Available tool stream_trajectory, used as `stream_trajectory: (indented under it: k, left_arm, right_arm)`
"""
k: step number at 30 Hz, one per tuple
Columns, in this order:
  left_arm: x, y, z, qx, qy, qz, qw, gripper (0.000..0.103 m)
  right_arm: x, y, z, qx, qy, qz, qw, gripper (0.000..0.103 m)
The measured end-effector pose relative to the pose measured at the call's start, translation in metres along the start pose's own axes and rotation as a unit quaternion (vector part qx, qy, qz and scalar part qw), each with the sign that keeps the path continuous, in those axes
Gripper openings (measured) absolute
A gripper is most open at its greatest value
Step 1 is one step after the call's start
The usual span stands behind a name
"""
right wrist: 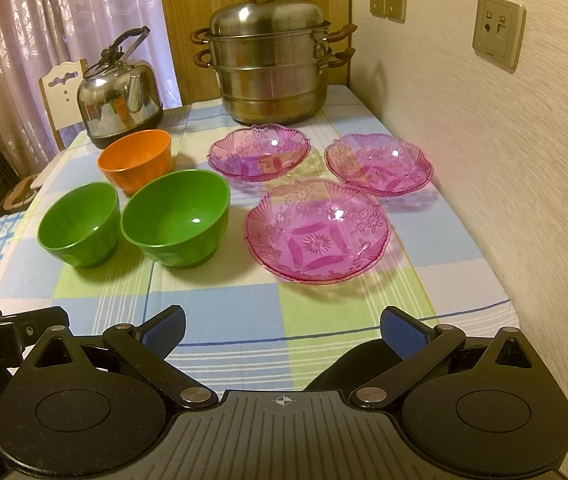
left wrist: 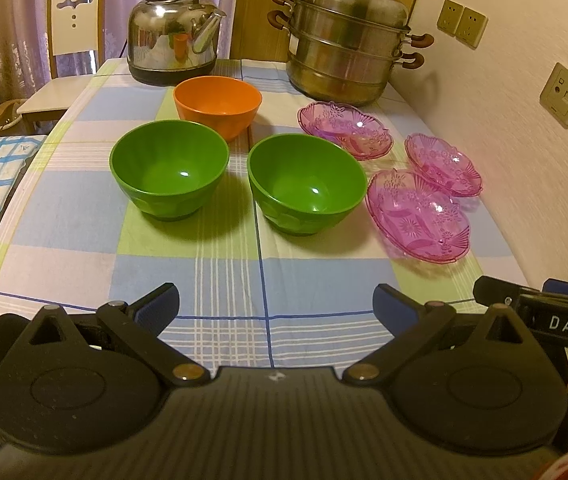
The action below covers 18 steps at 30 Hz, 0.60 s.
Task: Organize plates and bowls
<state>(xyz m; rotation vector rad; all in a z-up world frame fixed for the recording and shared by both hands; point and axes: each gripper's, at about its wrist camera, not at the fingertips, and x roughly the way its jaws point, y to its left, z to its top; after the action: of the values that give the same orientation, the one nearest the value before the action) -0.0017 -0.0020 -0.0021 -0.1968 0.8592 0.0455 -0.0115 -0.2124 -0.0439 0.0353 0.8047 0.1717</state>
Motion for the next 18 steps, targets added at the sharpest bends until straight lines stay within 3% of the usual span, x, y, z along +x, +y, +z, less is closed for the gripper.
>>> stream_trajectory:
  k: [18]
  left_arm:
    - [0.0004,-0.0001,-0.0005,0.000,0.001,0.000,1.0000,0.103]
  right_arm:
    - [-0.0014,-0.0013,0.0012,0.001,-0.001,0.000,1.000,0.103]
